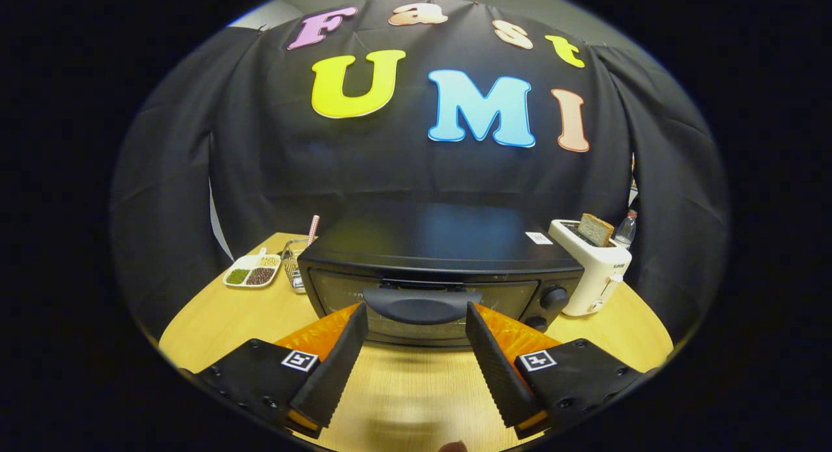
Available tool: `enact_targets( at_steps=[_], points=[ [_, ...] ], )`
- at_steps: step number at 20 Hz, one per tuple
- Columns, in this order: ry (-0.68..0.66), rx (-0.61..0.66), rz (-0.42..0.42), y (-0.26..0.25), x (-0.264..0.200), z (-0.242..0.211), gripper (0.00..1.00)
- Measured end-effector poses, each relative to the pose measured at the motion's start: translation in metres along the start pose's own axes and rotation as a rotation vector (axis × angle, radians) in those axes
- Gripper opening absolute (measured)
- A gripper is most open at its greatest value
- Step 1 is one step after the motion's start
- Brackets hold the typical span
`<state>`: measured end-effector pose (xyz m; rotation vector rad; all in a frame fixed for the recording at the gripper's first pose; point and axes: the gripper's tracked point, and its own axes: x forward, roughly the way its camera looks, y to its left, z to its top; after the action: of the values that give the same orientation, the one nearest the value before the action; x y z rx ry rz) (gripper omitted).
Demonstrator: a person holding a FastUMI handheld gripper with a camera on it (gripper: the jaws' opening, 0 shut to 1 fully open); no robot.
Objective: Open the toaster oven, put the food inside, and close the toaster oven door.
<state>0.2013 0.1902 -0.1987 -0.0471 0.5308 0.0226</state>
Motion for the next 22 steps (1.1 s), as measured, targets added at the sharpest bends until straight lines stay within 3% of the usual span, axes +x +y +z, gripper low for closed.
enact_targets(
  at_steps=[11,22],
  points=[
    [-0.268,-0.021,0.016,-0.075,-0.106,0.057,0.96],
    [-0.327,0.009,-0.052,-0.162,-0.196,0.051,0.96]
  ],
)
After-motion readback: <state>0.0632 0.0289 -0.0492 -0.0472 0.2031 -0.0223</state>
